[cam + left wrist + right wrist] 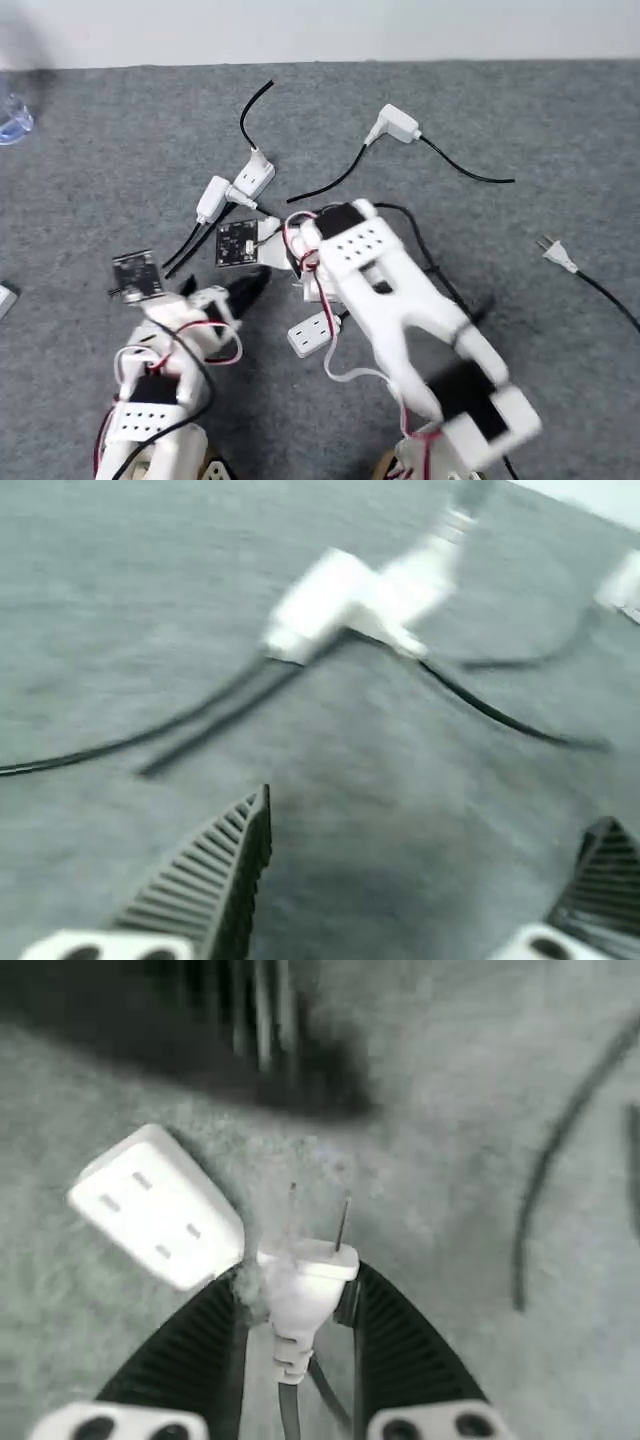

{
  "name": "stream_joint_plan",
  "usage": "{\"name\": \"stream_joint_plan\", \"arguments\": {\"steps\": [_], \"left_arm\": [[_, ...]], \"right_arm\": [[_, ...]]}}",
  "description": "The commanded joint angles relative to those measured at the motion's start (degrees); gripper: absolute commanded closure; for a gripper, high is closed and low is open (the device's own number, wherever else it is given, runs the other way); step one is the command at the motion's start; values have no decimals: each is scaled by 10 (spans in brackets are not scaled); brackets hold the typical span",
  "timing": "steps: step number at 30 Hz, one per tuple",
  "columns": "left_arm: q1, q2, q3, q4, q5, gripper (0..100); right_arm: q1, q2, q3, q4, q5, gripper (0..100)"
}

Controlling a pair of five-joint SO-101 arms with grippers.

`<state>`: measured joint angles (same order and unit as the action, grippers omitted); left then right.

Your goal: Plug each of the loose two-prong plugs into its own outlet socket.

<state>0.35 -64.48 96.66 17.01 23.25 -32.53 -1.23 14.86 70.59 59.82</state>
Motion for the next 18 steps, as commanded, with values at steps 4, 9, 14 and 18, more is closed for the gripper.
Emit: {"name": "stream_joint_plan", "arguments": {"steps": [4, 9, 14, 18], "left_arm": [[105, -5, -20, -76, 71, 557], [130, -5, -18, -95, 87, 557], [128, -5, -16, -97, 87, 557], [124, -5, -20, -98, 88, 557]], "right_arm": [[-10, -163, -4, 79, -25, 991], [-10, -181, -4, 90, -26, 991], [-10, -179, -3, 86, -26, 991], [-3, -179, 11, 69, -22, 991]]}}
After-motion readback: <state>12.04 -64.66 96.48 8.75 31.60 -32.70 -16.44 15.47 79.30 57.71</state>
